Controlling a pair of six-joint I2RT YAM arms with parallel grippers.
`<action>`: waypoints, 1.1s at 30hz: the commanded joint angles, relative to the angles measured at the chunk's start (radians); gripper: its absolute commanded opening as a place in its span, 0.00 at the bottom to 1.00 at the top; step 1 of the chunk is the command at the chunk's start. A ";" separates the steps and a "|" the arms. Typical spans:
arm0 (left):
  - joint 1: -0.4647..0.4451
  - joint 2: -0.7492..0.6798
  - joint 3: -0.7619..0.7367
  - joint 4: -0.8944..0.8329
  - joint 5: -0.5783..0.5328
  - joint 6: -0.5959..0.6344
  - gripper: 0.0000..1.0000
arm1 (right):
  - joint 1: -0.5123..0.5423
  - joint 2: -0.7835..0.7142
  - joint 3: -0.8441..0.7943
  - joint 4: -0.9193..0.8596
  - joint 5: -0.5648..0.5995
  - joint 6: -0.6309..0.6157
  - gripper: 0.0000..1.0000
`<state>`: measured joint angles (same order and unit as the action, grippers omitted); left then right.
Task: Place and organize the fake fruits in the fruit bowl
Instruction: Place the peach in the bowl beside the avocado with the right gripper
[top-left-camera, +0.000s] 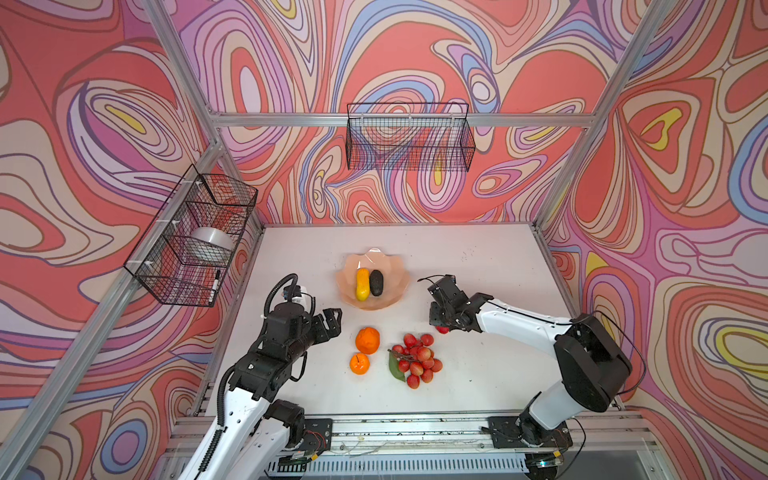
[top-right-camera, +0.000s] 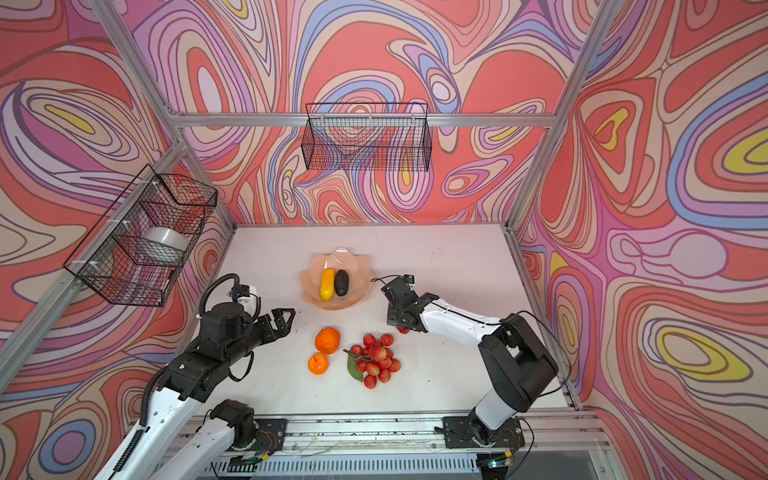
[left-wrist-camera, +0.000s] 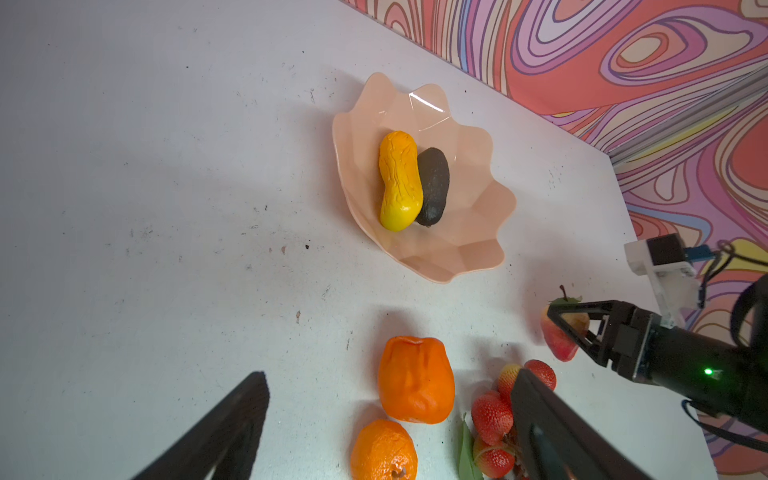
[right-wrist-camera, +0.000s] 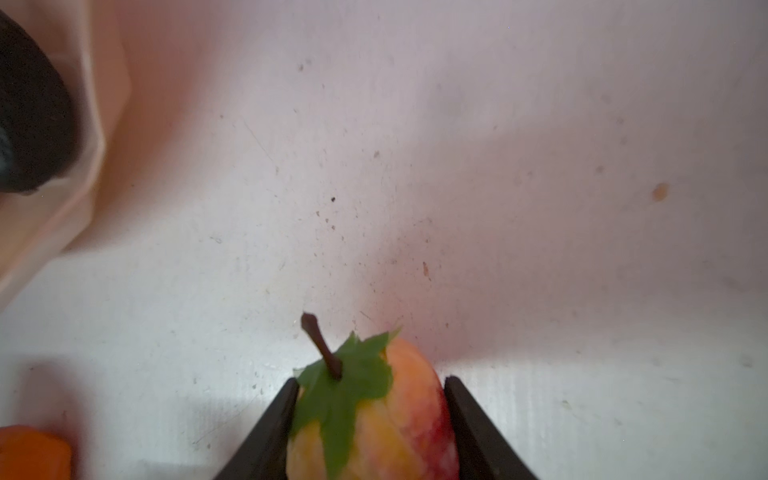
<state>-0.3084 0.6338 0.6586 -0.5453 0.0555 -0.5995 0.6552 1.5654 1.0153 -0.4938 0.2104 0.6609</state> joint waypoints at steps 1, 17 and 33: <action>0.000 -0.015 -0.020 -0.028 0.020 -0.010 0.92 | 0.000 -0.048 0.138 -0.018 0.021 -0.084 0.41; -0.001 0.002 -0.062 -0.081 0.211 -0.030 0.89 | 0.008 0.584 0.799 -0.037 -0.184 -0.199 0.38; -0.212 0.077 -0.176 -0.003 0.154 -0.162 0.85 | 0.008 0.680 0.842 -0.035 -0.186 -0.150 0.62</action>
<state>-0.4763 0.6922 0.5198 -0.5758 0.2481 -0.7128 0.6621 2.2200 1.8305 -0.5255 0.0292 0.4984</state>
